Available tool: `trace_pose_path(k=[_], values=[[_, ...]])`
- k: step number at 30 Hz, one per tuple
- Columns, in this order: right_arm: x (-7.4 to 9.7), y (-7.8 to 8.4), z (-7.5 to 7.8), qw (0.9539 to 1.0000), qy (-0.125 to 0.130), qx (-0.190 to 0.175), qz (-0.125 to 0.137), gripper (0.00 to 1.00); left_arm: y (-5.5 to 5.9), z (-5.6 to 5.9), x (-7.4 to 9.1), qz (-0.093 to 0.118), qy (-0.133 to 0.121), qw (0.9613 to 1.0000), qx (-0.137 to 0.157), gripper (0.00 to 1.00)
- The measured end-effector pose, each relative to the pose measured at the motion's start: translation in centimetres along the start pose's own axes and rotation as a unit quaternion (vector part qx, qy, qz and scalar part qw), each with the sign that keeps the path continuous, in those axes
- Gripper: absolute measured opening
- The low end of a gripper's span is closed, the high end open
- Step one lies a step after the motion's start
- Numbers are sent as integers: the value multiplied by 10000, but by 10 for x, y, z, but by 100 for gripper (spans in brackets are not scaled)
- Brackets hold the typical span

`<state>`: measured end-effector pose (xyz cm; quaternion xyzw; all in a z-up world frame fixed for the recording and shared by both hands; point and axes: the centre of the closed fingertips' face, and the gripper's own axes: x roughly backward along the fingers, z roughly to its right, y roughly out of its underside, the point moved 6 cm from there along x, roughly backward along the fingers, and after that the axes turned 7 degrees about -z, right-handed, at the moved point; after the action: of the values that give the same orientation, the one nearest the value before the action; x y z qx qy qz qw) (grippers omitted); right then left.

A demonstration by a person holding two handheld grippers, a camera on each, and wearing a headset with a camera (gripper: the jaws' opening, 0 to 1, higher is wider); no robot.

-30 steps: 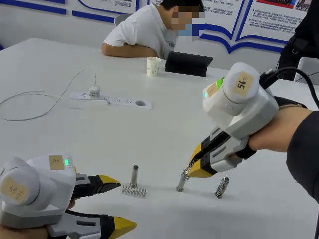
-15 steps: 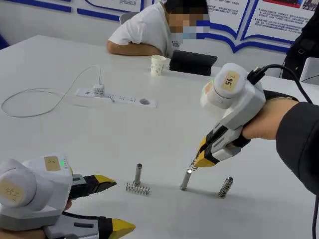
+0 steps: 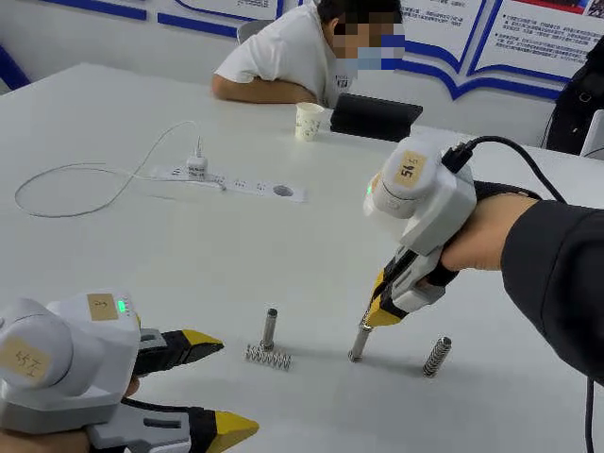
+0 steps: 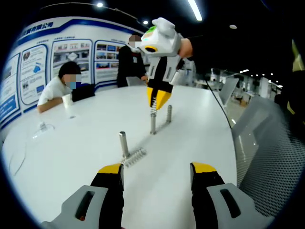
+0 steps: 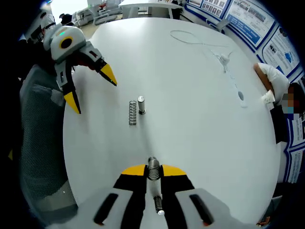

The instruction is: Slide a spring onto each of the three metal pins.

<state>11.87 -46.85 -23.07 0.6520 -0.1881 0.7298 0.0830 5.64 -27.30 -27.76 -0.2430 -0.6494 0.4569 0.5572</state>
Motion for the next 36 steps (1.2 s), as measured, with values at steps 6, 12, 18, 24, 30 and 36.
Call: trace_pose_path(k=[6, 12, 18, 24, 30, 36], values=[[-15, -1, -1, 9998, -30, 52, -193, 12, 0, 1, -1, -1, 4, 10000, 1, 57], [-27, -1, -3, 9997, -68, 20, -228, 12, 0, 1, 0, -1, -5, 10000, 13, 57], [-38, -1, -6, 9996, -50, 21, -288, 12, 0, 1, -1, -1, 5, 10000, 15, 57], [-45, 0, -7, 9995, -58, 22, -320, 12, 0, 1, -2, 8, 7, 10000, 21, 57], [-45, 1, -7, 9996, -61, 12, -293, 13, 0, 1, -1, 6, 3, 10000, 30, 57], [-40, 1, -9, 9999, -44, -3, -146, 18, 0, 1, -1, 3, -6, 10000, 32, 57]])
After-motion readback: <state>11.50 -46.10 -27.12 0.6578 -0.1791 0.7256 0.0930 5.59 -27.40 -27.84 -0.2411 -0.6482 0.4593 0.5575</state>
